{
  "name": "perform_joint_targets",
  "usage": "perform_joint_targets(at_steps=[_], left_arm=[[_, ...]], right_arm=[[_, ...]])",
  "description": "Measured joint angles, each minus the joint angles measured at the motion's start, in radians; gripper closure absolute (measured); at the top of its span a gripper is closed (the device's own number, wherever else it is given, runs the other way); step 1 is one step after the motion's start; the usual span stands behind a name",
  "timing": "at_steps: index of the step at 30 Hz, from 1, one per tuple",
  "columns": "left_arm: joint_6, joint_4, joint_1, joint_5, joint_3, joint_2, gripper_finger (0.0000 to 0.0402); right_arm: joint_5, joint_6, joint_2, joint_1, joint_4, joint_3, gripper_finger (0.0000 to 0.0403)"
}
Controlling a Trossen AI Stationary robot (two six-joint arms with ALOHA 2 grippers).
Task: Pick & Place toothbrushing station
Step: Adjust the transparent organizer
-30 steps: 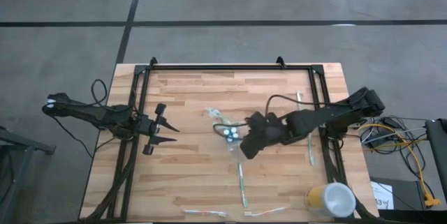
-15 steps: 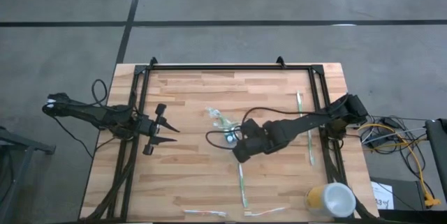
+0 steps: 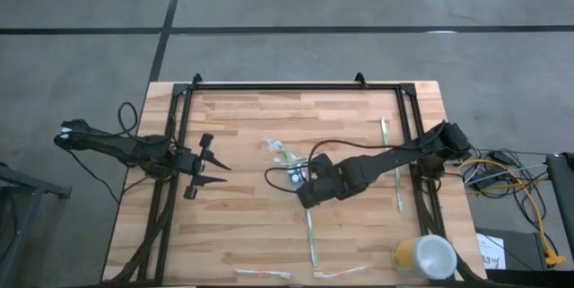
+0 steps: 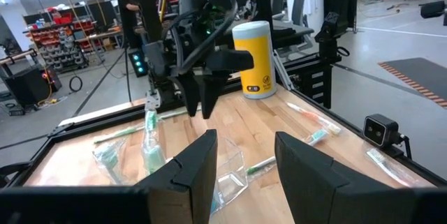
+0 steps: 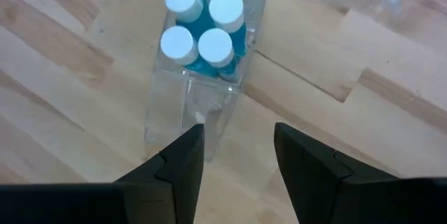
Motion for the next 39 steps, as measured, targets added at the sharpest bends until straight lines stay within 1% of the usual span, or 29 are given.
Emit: perform_joint_targets(at_steps=[4, 16, 31, 34, 39], left_arm=[[0.000, 0.002, 0.000, 0.000, 0.000, 0.000, 0.0252], [0.000, 0.002, 0.000, 0.000, 0.000, 0.000, 0.0252], [0.000, 0.001, 0.000, 0.000, 0.000, 0.000, 0.0252], [0.000, 0.001, 0.000, 0.000, 0.000, 0.000, 0.0252], [0.000, 0.001, 0.000, 0.000, 0.000, 0.000, 0.0252]], right_arm=[[-0.033, -0.009, 0.010, 0.000, 0.035, -0.001, 0.0237], [-0.045, -0.005, 0.060, 0.000, 0.072, -0.005, 0.0239], [-0.047, -0.017, 0.060, 0.000, 0.066, -0.009, 0.0239], [-0.003, -0.042, 0.038, 0.009, 0.062, -0.005, 0.0241], [0.129, -0.121, -0.047, 0.020, 0.016, 0.000, 0.0253]])
